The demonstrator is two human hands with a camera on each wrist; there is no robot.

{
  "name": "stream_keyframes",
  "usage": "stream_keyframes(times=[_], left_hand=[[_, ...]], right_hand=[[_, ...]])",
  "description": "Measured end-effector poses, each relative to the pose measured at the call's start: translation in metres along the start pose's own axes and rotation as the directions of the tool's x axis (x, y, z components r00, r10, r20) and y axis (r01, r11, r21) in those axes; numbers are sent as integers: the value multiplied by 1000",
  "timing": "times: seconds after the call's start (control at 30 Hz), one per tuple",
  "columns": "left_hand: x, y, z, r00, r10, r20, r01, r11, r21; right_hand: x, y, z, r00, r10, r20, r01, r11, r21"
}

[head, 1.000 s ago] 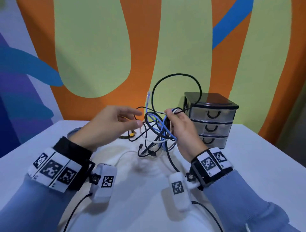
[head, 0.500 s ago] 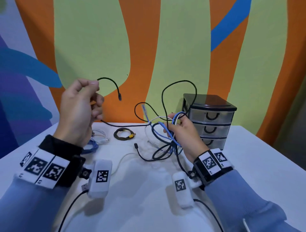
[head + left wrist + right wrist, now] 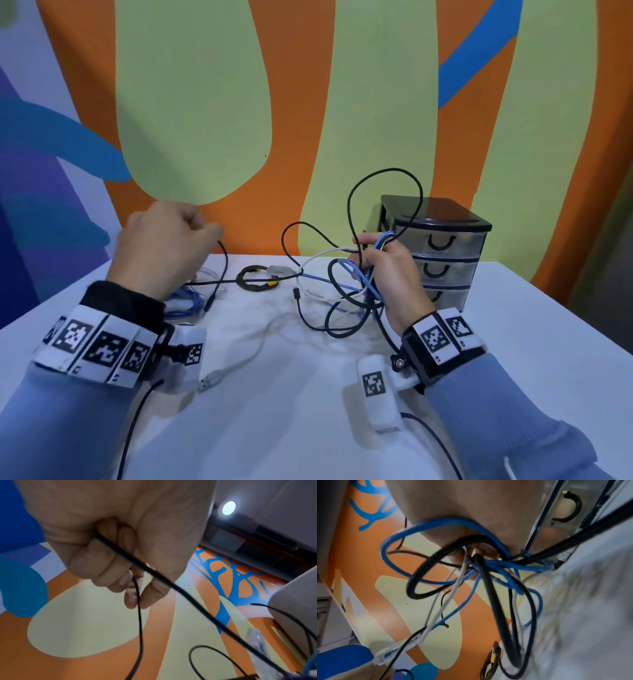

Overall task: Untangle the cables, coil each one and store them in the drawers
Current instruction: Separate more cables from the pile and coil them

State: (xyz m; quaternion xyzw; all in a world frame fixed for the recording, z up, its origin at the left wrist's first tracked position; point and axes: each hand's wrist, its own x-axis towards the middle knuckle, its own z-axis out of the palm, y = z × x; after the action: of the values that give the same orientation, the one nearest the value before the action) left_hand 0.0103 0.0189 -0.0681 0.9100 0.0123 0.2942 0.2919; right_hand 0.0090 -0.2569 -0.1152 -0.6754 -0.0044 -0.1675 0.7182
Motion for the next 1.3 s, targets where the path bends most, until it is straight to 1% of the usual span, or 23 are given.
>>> stream_keyframes(times=[0.03,0.07,0.13,0.23,0.27,0.3,0.4,0.47,0.53,0.57,0.67,0.73,0.77,0.8,0.83,0.87,0.93,1.0,1.07,1.13,1.17,1.23,1.3], left_hand=[[1,-2,-1,1000,-7,-8,7,1000,11],[1,-2,-1,999,-9,33,9,1000,21],[0,-1,3,983,7,181,-15,999,46],[0,2,13,928,98,360,-123,991,46],[0,4,16,905,135,404,-131,991,-38],[-1,7,18,880,155,448,-92,983,-161],[-9,16,19,773,248,584,63,886,-460],[-16,22,16,702,350,621,140,787,-601],[-20,26,13,678,417,605,198,690,-697],[-20,25,13,679,440,588,198,661,-724],[-20,21,16,650,483,586,173,658,-733],[-20,20,19,633,489,600,116,706,-698],[-21,21,20,646,485,589,82,723,-686],[-22,24,20,674,476,566,72,720,-691],[-22,26,20,724,447,525,90,694,-714],[-20,28,19,793,394,465,118,649,-752],[-14,29,15,912,255,320,142,537,-832],[-7,25,12,968,152,197,103,474,-874],[-3,18,8,988,134,74,-4,504,-864],[1,11,1,990,123,-65,-125,581,-804],[4,6,-3,981,128,-144,-193,640,-744],[7,-3,-9,941,200,-274,-323,772,-548],[10,-11,-11,916,199,-349,-327,874,-359]], right_hand=[[0,1,1,1000,-3,-1,3,1000,3],[0,2,2,1000,-8,2,8,1000,13],[1,4,3,1000,-21,8,21,999,49],[1,3,3,999,-27,42,21,991,129],[0,2,3,997,-34,66,23,988,156],[-1,1,4,995,-44,89,27,983,181],[-4,-1,5,992,-52,118,21,967,252],[-4,-1,5,993,-49,107,19,964,265],[-3,-1,4,995,-50,86,29,974,226],[-2,0,4,996,-50,74,34,979,203],[0,2,3,997,-54,50,45,983,175],[0,2,1,998,-51,44,42,981,191],[1,1,0,997,-53,50,41,978,207],[1,0,-1,997,-52,57,38,975,219],[1,0,-1,997,-51,60,36,975,220],[2,0,-2,997,-54,59,41,978,203],[3,0,-3,995,-92,39,89,993,81],[3,0,-3,988,-150,47,154,983,-95],[2,-3,-6,982,-170,78,180,973,-146],[2,-6,-11,979,-180,100,193,970,-147],[3,-7,-15,976,-183,114,199,968,-153],[5,-5,-20,973,-182,141,205,963,-173],[9,0,-23,972,-187,143,211,961,-181]])
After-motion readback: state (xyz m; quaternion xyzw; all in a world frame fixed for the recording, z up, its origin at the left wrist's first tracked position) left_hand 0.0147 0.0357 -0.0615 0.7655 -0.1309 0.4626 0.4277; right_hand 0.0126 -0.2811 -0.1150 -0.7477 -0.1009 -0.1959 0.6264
